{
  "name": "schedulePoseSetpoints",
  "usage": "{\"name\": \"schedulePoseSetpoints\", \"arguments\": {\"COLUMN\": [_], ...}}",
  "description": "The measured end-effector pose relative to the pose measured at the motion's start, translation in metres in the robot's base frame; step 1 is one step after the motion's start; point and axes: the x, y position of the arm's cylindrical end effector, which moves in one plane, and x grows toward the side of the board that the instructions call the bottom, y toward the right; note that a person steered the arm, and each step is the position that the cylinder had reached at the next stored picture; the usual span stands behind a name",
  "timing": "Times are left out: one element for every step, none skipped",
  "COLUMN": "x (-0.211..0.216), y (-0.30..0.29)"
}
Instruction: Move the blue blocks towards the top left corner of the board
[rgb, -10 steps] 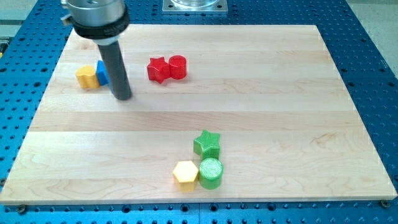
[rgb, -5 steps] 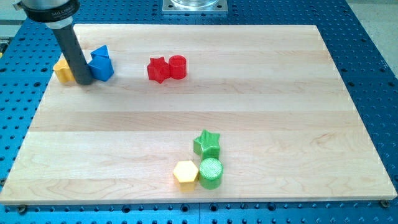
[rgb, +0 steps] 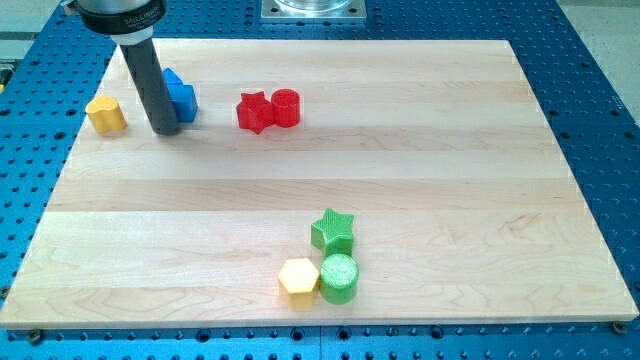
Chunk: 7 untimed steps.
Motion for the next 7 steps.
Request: {"name": "schedulePoseSetpoints", "arguments": {"x": [0.003,0.005,-0.018,-0.055,-0.082,-0.085,-0.078], "y": [0.009,0.022,0.022,0.017,0.004,-0.011,-0.013]}}
